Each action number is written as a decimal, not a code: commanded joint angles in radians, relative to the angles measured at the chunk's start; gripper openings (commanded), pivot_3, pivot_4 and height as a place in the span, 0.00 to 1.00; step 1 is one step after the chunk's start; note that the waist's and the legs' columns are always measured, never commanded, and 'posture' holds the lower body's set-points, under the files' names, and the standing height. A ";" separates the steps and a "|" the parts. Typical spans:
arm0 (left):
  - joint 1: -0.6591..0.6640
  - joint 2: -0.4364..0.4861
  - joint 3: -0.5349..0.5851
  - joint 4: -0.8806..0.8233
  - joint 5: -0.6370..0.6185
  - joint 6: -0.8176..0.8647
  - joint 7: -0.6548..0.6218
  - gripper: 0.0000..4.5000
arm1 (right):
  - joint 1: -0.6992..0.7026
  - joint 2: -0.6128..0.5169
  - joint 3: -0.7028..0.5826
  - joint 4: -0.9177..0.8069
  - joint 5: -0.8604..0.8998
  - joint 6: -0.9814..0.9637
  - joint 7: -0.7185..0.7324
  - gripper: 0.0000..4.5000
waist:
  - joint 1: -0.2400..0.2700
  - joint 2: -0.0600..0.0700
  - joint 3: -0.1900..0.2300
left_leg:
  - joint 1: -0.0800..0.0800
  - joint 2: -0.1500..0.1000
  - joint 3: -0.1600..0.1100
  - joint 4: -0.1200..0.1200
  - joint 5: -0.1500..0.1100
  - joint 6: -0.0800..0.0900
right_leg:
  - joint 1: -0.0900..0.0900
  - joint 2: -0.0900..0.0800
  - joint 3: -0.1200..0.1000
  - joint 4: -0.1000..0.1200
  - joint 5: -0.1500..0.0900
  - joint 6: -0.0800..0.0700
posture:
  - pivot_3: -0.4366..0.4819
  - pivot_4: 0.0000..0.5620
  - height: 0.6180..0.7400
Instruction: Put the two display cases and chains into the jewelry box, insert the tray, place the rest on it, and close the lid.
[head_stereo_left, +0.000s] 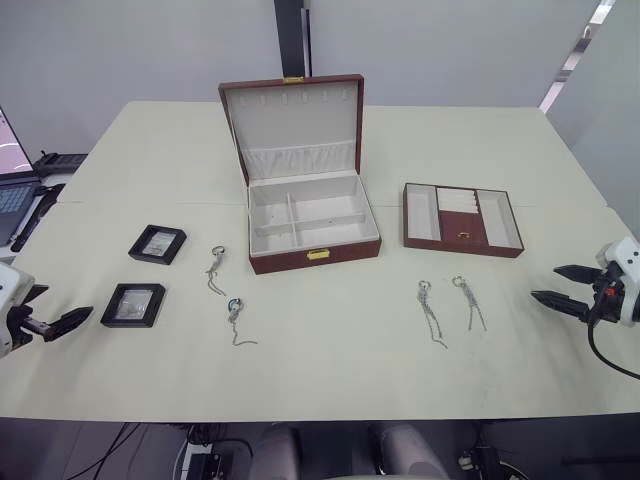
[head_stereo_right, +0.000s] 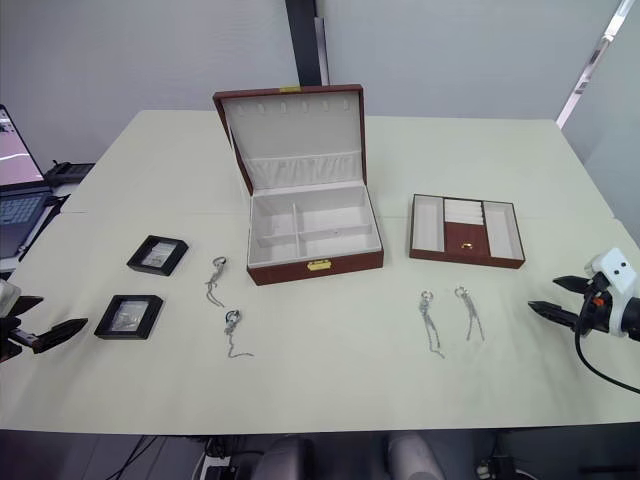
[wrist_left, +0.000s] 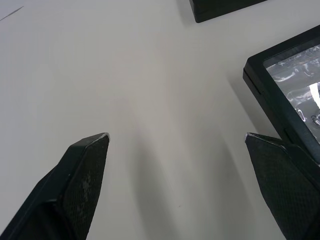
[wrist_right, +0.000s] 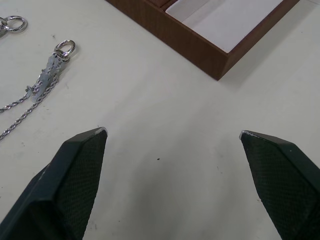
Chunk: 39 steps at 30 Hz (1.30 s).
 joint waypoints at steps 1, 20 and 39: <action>-0.012 0.020 0.008 0.003 -0.009 -0.005 -0.008 1.00 | -0.017 -0.017 -0.018 -0.005 -0.001 -0.011 0.001 1.00 | 0.000 0.000 0.000 | 0.000 0.000 0.000 0.000 0.000 0.000 | 0.000 0.000 0.000 0.000 0.000 0.000 | 0.48 0.27 1.00; 0.000 0.032 0.001 0.005 0.012 0.005 0.009 1.00 | -0.016 -0.015 -0.020 -0.010 0.004 -0.005 0.003 1.00 | 0.000 0.000 0.000 | 0.000 0.000 0.000 0.000 0.000 0.000 | 0.000 0.000 0.000 0.001 0.000 0.000 | 0.48 0.27 1.00; -0.126 -0.094 0.005 -0.289 -0.056 0.265 0.203 1.00 | -0.113 0.109 -0.073 -0.408 0.245 0.334 -0.109 1.00 | 0.000 0.000 0.000 | 0.001 0.000 -0.002 0.002 0.000 0.000 | 0.000 0.001 0.000 0.006 0.000 0.000 | 0.48 0.27 1.00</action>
